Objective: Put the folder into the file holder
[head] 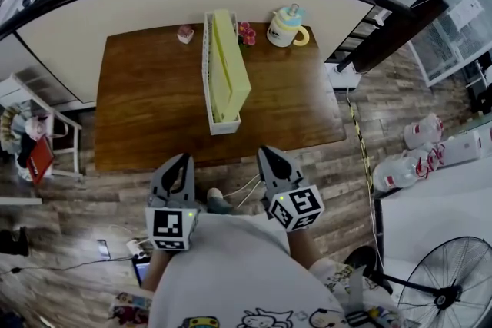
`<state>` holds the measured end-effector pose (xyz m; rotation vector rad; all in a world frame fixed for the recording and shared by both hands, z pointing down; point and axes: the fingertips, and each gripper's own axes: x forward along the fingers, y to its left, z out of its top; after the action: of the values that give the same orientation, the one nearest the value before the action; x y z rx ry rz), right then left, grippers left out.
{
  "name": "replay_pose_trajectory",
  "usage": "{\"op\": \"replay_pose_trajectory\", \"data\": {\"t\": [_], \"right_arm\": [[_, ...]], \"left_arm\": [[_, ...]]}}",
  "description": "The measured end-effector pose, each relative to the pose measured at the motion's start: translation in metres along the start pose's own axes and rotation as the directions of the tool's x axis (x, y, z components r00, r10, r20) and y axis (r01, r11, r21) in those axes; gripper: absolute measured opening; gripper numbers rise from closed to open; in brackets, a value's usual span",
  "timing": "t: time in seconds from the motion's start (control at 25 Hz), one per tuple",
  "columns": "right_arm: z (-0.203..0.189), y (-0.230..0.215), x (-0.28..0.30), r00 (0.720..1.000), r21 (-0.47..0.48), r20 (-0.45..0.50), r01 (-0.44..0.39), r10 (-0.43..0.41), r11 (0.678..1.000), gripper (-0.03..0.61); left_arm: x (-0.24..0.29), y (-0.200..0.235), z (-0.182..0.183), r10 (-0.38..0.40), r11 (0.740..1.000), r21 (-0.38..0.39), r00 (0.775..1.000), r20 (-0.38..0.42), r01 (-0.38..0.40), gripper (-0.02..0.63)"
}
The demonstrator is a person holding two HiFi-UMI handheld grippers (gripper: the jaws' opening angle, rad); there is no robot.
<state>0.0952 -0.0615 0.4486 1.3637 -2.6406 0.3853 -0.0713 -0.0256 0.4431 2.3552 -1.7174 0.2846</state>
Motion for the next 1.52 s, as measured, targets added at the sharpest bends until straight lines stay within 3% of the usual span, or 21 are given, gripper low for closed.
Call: {"op": "replay_pose_trajectory", "data": {"t": [1.52], "right_arm": [[-0.003,-0.014,0.028,0.999,-0.005,-0.042,-0.028,0.027,1.0,0.0]], "left_arm": [[0.023,0.011,0.001,0.025,1.0,-0.003,1.0,-0.011,-0.025,0.012]]}}
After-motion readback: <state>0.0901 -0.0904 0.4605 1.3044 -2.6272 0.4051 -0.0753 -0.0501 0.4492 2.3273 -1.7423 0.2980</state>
